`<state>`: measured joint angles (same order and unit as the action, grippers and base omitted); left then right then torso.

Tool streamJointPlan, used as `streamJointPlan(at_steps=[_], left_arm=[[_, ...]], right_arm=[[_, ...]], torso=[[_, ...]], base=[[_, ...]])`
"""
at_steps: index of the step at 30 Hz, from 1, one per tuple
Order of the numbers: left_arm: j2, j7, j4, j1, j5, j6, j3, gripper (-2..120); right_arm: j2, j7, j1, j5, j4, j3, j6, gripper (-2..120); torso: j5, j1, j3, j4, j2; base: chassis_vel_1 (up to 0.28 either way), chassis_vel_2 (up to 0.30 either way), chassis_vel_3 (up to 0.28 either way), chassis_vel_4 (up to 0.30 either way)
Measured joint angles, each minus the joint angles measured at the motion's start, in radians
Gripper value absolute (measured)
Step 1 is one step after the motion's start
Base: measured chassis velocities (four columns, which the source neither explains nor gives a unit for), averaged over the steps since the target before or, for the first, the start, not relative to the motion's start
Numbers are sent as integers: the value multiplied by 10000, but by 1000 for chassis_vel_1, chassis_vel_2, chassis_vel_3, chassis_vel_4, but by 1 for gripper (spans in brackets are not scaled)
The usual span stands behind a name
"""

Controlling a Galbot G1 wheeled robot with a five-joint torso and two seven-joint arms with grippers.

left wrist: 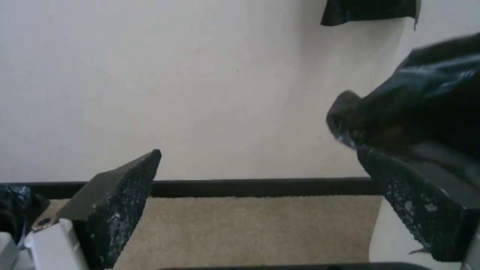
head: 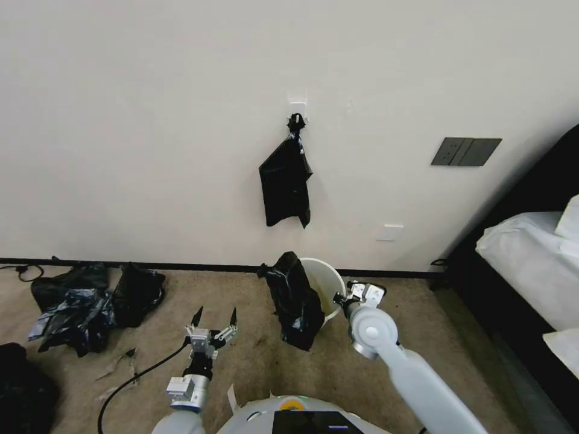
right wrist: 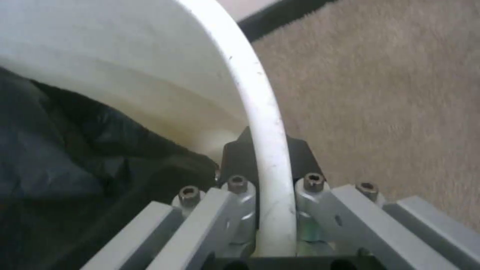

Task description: Place a trash bag onto the trash bin.

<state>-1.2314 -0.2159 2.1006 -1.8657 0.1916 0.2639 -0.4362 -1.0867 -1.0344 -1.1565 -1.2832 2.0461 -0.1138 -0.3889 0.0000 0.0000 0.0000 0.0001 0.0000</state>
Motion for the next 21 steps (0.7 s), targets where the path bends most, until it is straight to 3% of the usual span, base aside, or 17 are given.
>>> streamJointPlan(at_steps=[21], left_arm=[[-277,-18,3,-8,-176,68,270,100]], right_arm=[[-920,540,-611,1617,-480,587,135,6]], torso=[[0,0,0,0,0]], base=[[0,0,0,0]])
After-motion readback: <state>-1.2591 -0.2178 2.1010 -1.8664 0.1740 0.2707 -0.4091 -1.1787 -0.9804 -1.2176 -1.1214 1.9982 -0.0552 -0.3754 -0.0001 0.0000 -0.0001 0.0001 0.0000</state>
